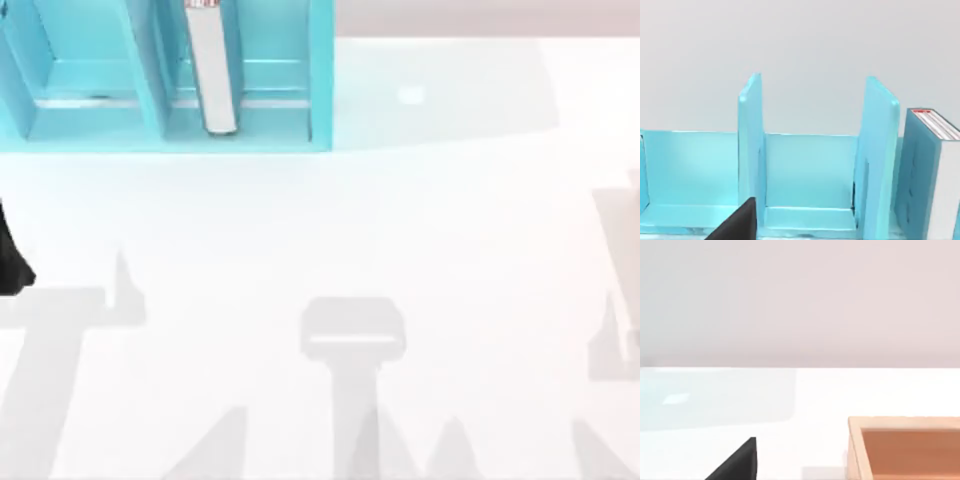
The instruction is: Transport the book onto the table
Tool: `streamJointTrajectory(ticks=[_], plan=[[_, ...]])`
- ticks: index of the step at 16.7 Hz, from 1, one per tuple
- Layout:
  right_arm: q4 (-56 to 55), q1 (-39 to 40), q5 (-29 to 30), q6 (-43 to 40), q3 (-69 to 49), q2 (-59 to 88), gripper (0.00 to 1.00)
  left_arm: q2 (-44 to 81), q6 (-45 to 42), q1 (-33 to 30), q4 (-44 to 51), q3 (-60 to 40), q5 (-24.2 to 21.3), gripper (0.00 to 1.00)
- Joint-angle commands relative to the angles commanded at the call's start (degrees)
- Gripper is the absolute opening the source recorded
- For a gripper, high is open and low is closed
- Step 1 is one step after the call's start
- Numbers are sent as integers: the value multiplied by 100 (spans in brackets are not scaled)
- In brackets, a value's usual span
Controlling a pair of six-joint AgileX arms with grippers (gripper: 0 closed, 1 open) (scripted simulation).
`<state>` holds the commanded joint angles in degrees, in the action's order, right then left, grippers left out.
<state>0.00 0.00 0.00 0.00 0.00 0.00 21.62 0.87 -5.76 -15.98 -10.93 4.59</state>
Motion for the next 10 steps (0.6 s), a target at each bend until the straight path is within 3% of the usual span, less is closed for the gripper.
streamJointTrajectory(ticks=[10], plan=[[0, 0, 0, 0, 0, 0, 100, 6545, 104, -1248, -3338, -2192, 1100, 100]])
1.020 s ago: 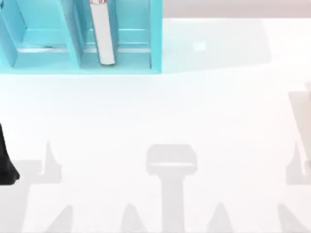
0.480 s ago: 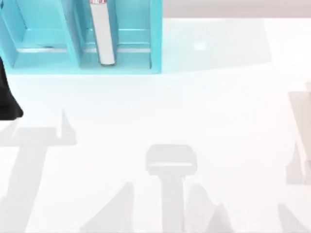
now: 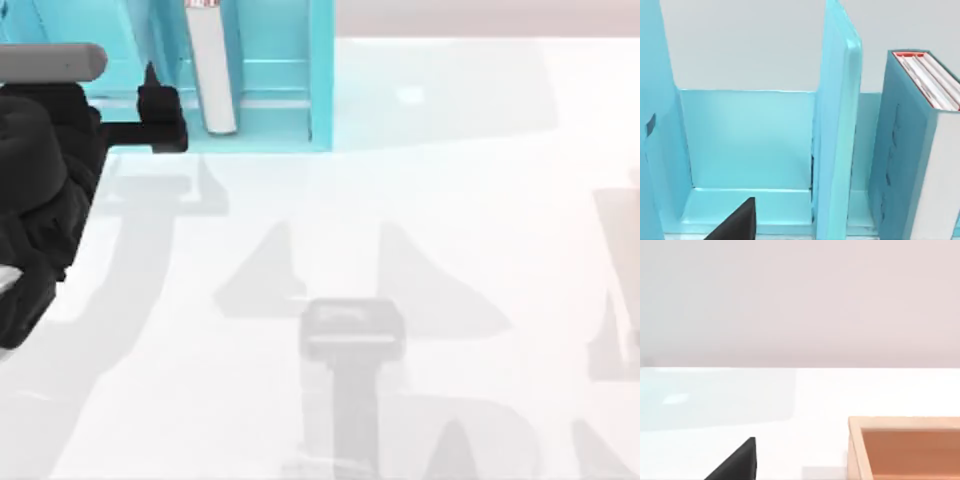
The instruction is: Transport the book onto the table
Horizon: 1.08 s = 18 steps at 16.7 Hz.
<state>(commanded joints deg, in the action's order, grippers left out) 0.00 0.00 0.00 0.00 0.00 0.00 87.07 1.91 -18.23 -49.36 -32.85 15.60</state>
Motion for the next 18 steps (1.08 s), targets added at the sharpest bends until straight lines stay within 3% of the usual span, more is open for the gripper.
streamJointTrajectory(ticks=[7, 18], plan=[[0, 0, 0, 0, 0, 0, 100, 3074, -44, -651, -1722, -1156, 518, 100], [0, 0, 0, 0, 0, 0, 100, 3624, -60, -697, -1926, -1566, 548, 100]])
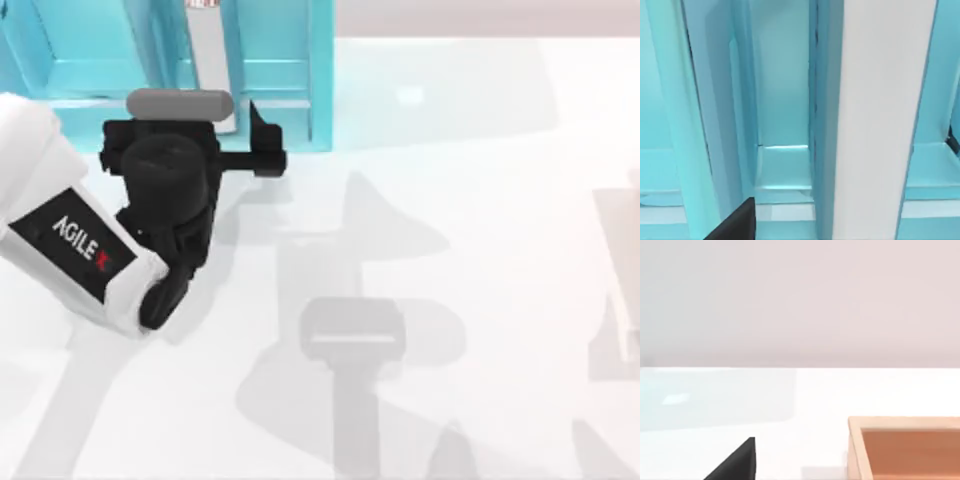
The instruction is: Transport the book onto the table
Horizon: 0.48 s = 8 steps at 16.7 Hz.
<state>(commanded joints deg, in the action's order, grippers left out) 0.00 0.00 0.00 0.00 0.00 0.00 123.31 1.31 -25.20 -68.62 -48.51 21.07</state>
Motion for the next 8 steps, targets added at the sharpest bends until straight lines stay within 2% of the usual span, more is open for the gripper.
streamJointTrajectory(ticks=[8], plan=[[0, 0, 0, 0, 0, 0, 100, 1087, -36, 343, 914, -2038, -360, 100]])
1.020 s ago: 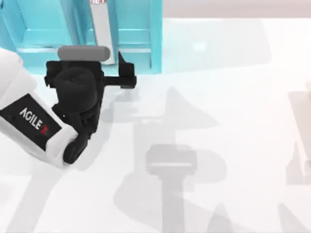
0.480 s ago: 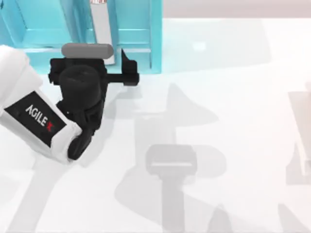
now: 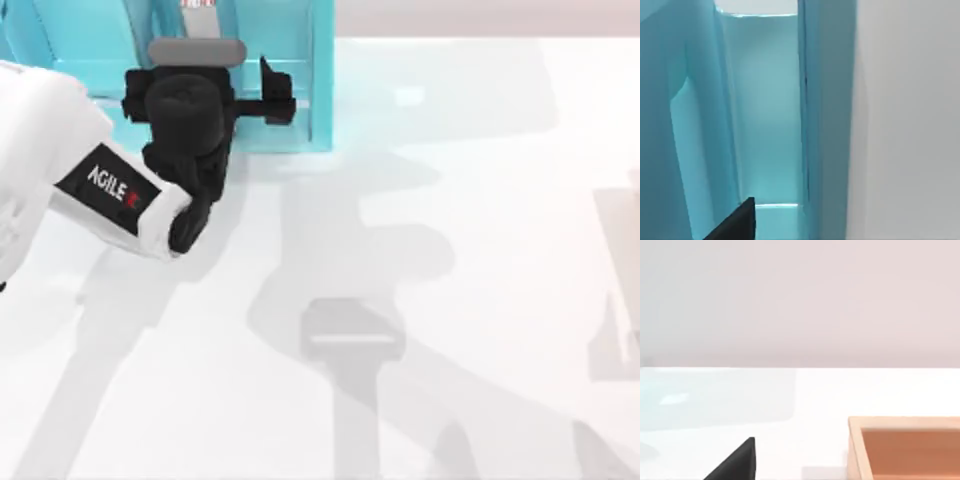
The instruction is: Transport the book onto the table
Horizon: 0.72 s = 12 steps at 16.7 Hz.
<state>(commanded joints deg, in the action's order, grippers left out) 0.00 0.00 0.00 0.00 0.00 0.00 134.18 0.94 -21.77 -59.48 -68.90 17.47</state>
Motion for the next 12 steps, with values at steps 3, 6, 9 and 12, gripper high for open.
streamJointTrajectory(ticks=[3, 6, 9, 12], plan=[[0, 0, 0, 0, 0, 0, 100, 175, -3, 74, 182, -345, -76, 100], [0, 0, 0, 0, 0, 0, 100, 178, -3, 75, 185, -349, -77, 100], [0, 0, 0, 0, 0, 0, 100, 178, -3, 75, 185, -349, -77, 85], [0, 0, 0, 0, 0, 0, 100, 178, -3, 75, 185, -349, -77, 62]])
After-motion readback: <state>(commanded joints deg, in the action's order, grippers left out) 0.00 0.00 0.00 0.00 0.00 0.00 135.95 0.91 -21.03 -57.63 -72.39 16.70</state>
